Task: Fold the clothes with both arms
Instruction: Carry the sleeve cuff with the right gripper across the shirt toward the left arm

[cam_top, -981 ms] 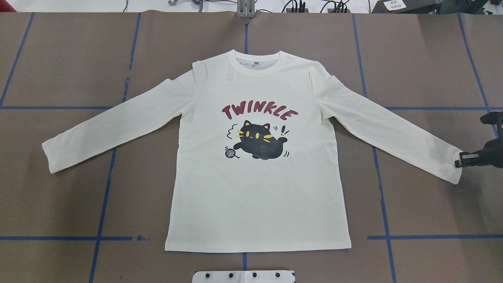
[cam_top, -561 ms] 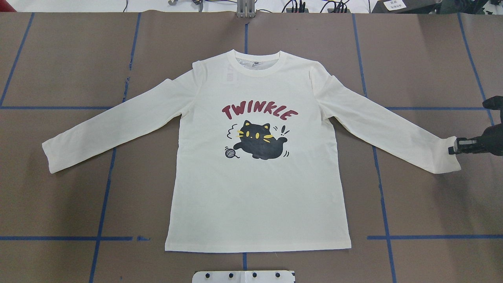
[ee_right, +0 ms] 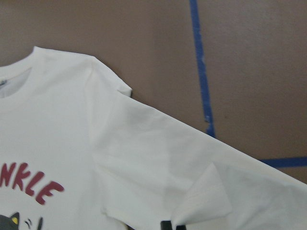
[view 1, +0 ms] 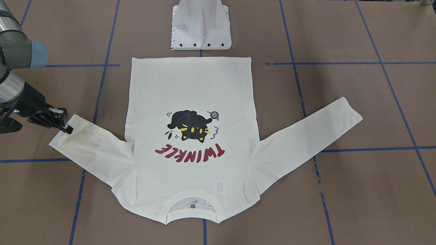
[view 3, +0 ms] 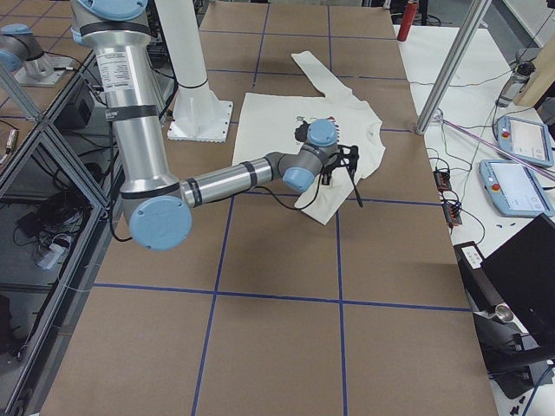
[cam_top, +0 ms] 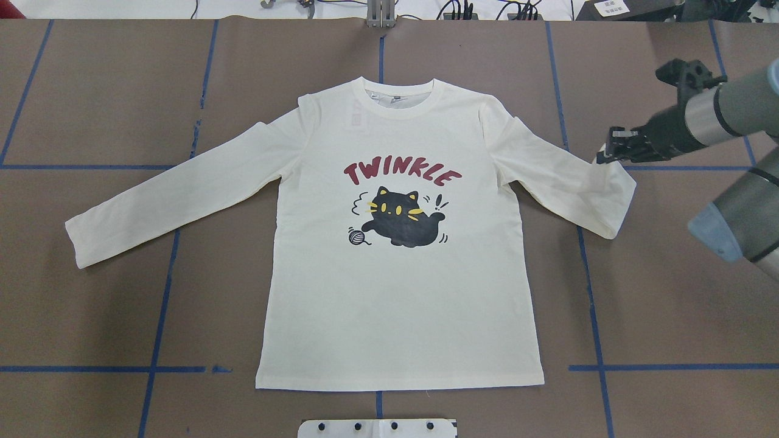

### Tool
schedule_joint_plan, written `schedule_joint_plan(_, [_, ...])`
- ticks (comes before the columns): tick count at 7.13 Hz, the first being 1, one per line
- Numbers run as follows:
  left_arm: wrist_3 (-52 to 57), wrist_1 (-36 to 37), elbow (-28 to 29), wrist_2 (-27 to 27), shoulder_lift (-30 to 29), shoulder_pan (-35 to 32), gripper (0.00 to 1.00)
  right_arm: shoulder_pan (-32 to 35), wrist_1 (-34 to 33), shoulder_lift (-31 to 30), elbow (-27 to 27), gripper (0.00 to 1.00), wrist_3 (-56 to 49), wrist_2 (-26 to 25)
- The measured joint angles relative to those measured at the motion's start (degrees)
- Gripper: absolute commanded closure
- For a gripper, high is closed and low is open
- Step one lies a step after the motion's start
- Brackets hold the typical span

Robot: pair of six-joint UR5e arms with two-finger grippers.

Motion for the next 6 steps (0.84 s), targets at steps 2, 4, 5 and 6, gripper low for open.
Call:
schedule_joint_plan(2, [0.0,0.0,-0.1,0.0,0.0,0.0,0.0,-0.2,-0.9,14.6,-7.6,1.0,5.9,0.2])
schedule_joint_plan(4, [0.1,0.0,-0.1,0.0,0.2,0.0,0.0,-1.1,-1.0,27.4,-13.9,1.0,9.0,0.0])
schedule_joint_plan(5, [0.1,0.1,0.0,0.0,0.3,0.0,0.0,-2.6,-1.2,35.3,-20.1,1.0,9.4,-0.6])
schedule_joint_plan(6, [0.1,0.1,0.1,0.0,0.3,0.0,0.0,-5.3,-1.3,41.9,-26.0,1.0,9.5,-3.7])
